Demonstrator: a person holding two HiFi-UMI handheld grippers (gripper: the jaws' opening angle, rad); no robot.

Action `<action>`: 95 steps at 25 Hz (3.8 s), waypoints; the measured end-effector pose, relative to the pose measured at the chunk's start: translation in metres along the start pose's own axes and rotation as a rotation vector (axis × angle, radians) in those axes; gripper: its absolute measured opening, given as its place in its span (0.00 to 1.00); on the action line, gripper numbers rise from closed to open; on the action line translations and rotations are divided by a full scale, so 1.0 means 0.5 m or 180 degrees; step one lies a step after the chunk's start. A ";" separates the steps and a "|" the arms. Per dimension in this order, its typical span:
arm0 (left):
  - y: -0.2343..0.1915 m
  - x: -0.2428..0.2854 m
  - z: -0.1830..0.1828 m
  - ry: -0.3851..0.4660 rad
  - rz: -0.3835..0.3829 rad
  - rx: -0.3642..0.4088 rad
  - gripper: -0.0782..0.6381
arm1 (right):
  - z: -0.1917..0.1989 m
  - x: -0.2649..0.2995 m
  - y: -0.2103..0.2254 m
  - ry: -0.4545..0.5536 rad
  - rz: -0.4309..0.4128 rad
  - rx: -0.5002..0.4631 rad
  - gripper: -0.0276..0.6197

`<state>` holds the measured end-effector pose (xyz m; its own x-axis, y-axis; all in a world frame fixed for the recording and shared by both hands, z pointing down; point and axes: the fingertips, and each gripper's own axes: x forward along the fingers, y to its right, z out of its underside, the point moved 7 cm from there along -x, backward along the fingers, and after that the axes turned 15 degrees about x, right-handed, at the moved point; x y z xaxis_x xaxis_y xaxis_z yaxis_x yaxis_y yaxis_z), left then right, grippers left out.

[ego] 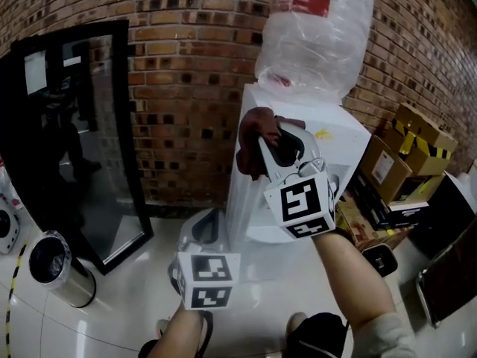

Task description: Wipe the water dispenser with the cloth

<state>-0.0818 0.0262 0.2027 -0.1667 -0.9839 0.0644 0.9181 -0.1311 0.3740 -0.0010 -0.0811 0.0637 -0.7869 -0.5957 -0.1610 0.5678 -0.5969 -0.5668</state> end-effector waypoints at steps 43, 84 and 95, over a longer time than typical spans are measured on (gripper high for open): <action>0.379 0.194 -0.136 0.0477 0.0816 -0.0112 0.11 | 0.255 -0.208 0.411 -0.0573 0.1106 0.0112 0.19; -0.007 -0.011 0.036 0.0050 0.0047 0.0031 0.11 | 0.095 0.006 -0.080 -0.0245 0.0035 -0.0295 0.19; 0.107 0.038 -0.009 0.0166 0.0395 0.0117 0.11 | 0.125 -0.046 0.006 -0.0263 0.0219 -0.0263 0.19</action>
<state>-0.0344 0.0000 0.2198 -0.0330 -0.9974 0.0644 0.9165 -0.0045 0.4000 0.0340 -0.1028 0.1160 -0.7222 -0.6781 -0.1366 0.5954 -0.5088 -0.6218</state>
